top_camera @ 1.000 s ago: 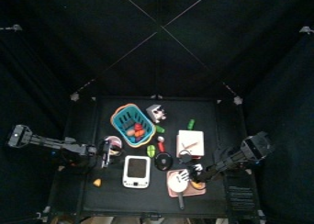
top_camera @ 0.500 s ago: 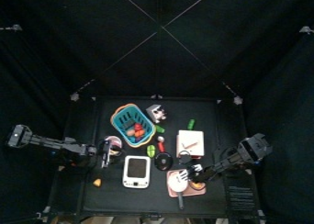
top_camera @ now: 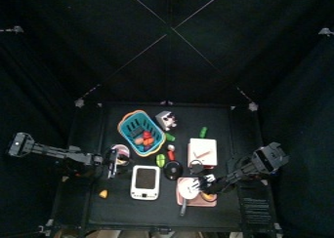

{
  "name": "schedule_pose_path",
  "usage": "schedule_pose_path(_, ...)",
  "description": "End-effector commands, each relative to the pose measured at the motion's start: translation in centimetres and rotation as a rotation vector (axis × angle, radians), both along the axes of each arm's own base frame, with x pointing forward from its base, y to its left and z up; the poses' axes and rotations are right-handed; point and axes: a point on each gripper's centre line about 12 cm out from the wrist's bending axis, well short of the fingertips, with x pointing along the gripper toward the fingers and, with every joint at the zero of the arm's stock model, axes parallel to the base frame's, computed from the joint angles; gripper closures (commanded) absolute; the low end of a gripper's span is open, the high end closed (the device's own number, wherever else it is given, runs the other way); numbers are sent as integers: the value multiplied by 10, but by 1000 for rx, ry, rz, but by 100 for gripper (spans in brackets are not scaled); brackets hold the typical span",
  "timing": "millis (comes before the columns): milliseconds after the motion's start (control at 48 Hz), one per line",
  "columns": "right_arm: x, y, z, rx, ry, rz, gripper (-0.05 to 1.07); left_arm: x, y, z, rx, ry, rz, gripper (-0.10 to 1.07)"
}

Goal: Grab pan

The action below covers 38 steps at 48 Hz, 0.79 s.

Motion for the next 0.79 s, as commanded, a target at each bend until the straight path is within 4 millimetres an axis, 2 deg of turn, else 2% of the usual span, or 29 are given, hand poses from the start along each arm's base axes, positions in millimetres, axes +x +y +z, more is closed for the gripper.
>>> schedule_pose_path(0, 5, 0, 9, 12, -30, -8, 59, 2, 0, 4, -1, -14, 1, 11)
schedule_pose_path(167, 7, 3, 15, 17, -51, 3, 64, 2, -1, 4, -1, -14, -1, 11)
schedule_pose_path(500, 8, 3, 35, 43, -108, 3, 65, 2, 0, 4, -1, -14, 0, 11)
schedule_pose_path(771, 7, 3, 38, 44, -118, 6, 65, 2, -1, 4, -1, -12, -1, 11)
